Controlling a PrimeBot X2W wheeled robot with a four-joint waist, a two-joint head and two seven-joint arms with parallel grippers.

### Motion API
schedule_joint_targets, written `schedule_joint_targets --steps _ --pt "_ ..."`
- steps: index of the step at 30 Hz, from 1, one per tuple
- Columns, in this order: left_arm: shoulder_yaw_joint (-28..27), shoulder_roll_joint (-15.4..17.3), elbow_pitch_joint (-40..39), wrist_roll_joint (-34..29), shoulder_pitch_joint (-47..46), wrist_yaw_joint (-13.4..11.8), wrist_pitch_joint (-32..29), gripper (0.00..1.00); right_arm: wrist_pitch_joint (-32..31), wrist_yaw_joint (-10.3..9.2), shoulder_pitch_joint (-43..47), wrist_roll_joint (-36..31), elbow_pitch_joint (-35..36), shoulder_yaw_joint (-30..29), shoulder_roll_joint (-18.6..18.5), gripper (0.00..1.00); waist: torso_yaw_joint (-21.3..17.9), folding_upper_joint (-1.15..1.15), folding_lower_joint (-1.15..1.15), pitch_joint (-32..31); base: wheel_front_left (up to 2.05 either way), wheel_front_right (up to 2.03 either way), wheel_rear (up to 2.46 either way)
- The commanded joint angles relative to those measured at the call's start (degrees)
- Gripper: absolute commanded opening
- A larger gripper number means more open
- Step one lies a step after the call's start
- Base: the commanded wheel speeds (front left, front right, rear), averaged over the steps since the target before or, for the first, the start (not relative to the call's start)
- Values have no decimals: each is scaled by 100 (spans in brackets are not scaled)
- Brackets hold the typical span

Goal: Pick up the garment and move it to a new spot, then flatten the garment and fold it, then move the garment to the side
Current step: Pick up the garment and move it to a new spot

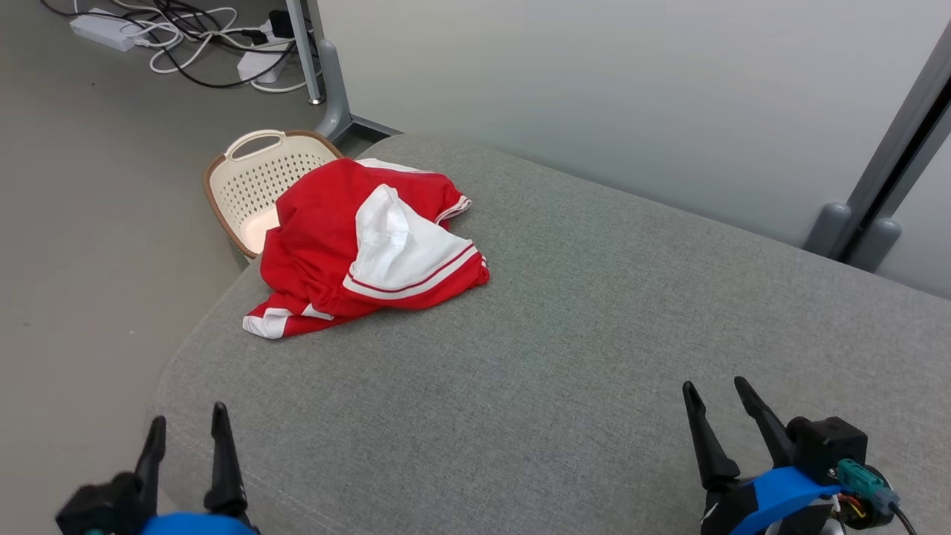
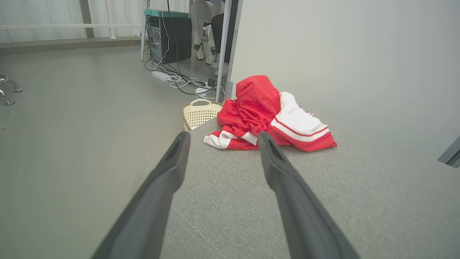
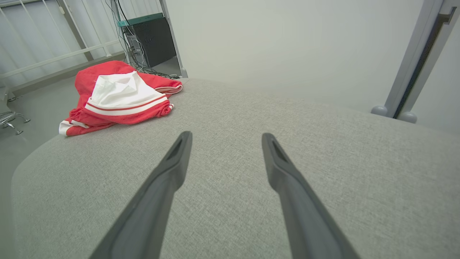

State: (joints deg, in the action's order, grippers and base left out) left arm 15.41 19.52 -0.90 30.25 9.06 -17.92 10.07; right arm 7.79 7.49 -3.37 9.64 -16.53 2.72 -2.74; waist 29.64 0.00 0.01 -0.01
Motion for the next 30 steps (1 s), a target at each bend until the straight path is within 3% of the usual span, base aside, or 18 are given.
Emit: schedule_joint_targets --steps 1,8,12,16,23,30 --pt "-95 112 -157 131 -266 69 -195 100 35 2 41 3 -1 -63 -25 100 -12 0 -1 -3 0 0 0" --pt "-385 847 -547 649 -1620 373 -1800 100 45 2 186 12 52 -207 -25 100 -38 0 -1 35 0 0 0" --pt "-635 1324 -78 1020 -2541 549 -2694 100 -15 1 112 -57 173 -211 -27 100 -249 0 -1 240 0 0 0" --pt "-859 1591 622 1400 -3126 719 -3217 100 -144 1 24 -182 376 -229 -25 100 -564 0 -1 573 0 0 0" --pt "-1323 1951 1600 1959 -3560 1002 -3555 100 -444 2 -87 -505 993 -452 -26 100 -1205 0 -1 1395 0 0 0" --pt "-1661 1922 2554 2496 -4010 1522 -3466 100 -763 2 -157 -747 1751 -709 -22 100 -1658 0 -1 2241 0 0 0"
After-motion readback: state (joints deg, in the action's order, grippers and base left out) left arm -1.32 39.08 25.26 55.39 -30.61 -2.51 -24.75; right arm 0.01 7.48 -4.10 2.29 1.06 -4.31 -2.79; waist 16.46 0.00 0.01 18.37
